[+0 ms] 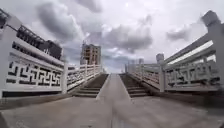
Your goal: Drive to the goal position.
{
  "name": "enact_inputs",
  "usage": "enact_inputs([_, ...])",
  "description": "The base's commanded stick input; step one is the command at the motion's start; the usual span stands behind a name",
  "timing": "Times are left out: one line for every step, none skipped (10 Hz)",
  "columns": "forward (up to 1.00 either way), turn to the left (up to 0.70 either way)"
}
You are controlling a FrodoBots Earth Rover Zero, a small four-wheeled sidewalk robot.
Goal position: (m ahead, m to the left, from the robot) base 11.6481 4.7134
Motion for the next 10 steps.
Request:
enact_inputs([0.45, 0.00])
enact_inputs([0.45, 0.00])
enact_inputs([0.45, 0.00])
enact_inputs([0.45, 0.00])
enact_inputs([0.45, 0.00])
enact_inputs([0.45, 0.00])
enact_inputs([0.45, 0.00])
enact_inputs([0.45, 0.00])
enact_inputs([0.45, 0.00])
enact_inputs([0.45, 0.00])
